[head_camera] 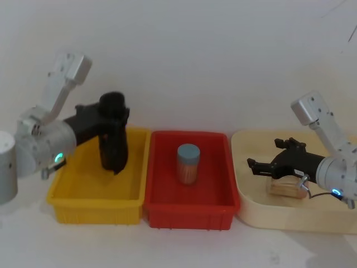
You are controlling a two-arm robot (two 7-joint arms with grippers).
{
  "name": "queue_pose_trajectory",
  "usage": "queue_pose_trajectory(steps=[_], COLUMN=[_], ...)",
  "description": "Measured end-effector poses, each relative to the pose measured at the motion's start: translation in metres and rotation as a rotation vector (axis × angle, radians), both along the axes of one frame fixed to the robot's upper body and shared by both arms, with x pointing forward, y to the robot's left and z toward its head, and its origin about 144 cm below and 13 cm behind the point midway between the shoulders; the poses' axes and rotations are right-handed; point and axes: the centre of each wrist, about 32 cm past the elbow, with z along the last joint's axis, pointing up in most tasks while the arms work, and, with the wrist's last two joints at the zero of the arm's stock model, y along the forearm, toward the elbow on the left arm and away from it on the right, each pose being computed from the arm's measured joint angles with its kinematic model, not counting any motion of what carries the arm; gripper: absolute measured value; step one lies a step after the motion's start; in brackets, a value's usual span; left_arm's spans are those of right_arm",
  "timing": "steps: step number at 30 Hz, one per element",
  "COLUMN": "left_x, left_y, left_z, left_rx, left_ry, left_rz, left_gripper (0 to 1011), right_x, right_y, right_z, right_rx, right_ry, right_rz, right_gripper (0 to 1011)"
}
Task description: Pick up the garbage bag with the one hand and transfer it to the other hand.
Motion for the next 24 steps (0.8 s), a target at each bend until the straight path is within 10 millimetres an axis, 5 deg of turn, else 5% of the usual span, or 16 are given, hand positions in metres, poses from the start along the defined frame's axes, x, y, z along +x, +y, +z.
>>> queue_pose_trajectory(steps=[12,24], left_x=[0.028,0.062], left_y=[-0.023,-0.058], left_z=[0.033,0.039], left_rx=[-0.023,-0.046], left_ry=[-0.037,0.007], left_rz=[-0.107,-0.211], left_gripper=[360,360], right_x=[0.000,0.000], right_y=[0.000,0.000], right_z=[0.000,0.000], right_rx=[0.000,0.000], right_ry=[0.000,0.000], right_rz=[0.000,0.000], right_gripper=[1000,999])
